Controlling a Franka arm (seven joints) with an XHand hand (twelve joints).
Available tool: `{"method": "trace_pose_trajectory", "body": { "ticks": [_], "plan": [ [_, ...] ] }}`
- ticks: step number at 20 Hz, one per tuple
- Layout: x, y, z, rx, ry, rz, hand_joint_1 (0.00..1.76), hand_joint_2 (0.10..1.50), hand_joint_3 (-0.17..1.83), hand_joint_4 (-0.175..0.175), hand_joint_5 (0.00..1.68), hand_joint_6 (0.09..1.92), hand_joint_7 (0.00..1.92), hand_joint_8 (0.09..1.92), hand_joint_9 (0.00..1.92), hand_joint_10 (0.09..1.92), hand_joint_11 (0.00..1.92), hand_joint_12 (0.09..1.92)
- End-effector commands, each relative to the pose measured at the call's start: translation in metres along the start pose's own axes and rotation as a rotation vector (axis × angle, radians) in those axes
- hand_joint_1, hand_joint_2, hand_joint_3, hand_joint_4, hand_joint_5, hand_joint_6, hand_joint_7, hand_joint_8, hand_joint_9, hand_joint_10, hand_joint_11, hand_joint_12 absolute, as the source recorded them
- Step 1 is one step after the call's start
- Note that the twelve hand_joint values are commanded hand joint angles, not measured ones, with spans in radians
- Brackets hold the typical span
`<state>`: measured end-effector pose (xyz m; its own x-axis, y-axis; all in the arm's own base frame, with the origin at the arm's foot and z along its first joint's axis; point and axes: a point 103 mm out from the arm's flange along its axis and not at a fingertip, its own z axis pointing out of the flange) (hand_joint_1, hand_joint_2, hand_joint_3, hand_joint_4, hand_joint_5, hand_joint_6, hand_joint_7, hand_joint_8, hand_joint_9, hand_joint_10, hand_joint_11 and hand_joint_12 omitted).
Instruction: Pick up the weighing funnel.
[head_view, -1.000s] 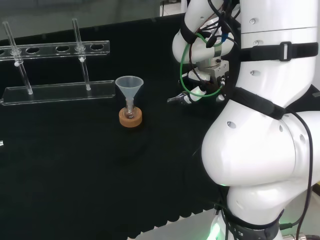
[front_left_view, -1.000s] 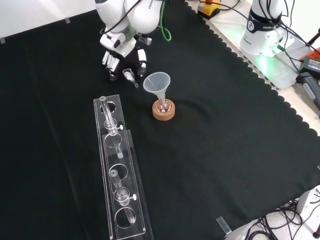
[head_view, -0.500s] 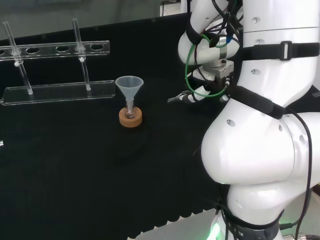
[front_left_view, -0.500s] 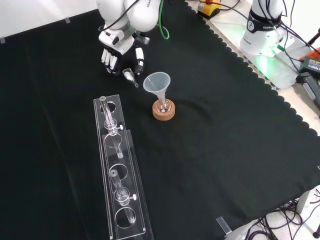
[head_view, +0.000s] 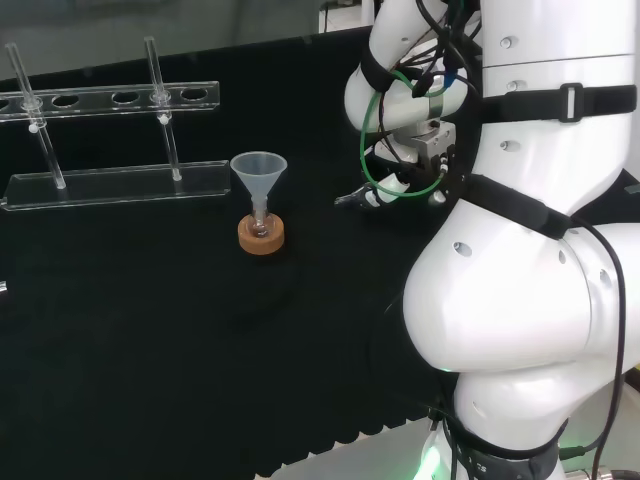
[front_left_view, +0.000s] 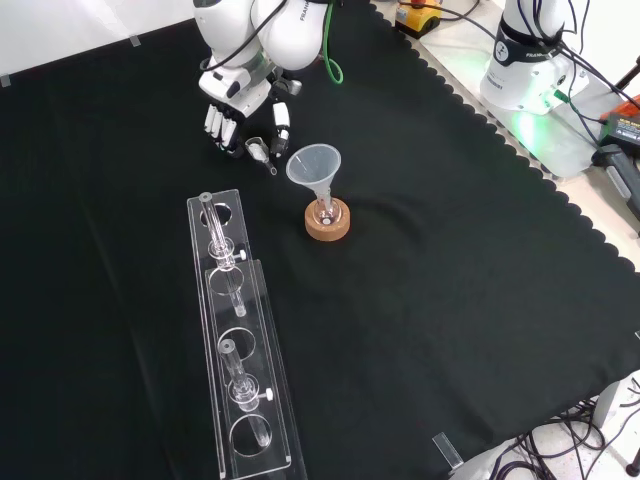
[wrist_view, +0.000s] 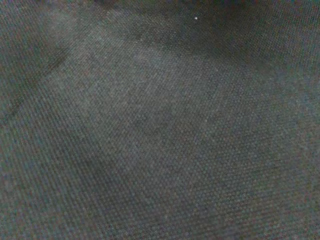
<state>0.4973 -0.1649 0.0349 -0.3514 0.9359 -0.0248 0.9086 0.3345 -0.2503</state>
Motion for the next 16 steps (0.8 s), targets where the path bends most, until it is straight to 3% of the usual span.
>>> {"method": "trace_pose_trajectory", "body": {
  "ticks": [1, 8, 16],
  "plan": [
    [0.0, -0.002, 0.003, 0.012, -0.011, 0.023, 0.42, 0.68, 0.46, -0.149, 0.7, 1.34, 1.0, 1.13, 1.0, 0.78, 0.7, 1.25],
    [0.003, -0.003, 0.001, -0.003, -0.075, 0.06, 0.51, 0.72, 0.48, -0.175, 0.85, 1.66, 1.17, 1.43, 1.26, 0.91, 1.07, 1.03],
    [0.01, 0.001, -0.004, -0.024, -0.138, 0.089, 0.57, 0.83, 0.45, -0.175, 0.94, 1.8, 1.26, 1.51, 1.39, 0.94, 1.28, 0.91]
  ]
}}
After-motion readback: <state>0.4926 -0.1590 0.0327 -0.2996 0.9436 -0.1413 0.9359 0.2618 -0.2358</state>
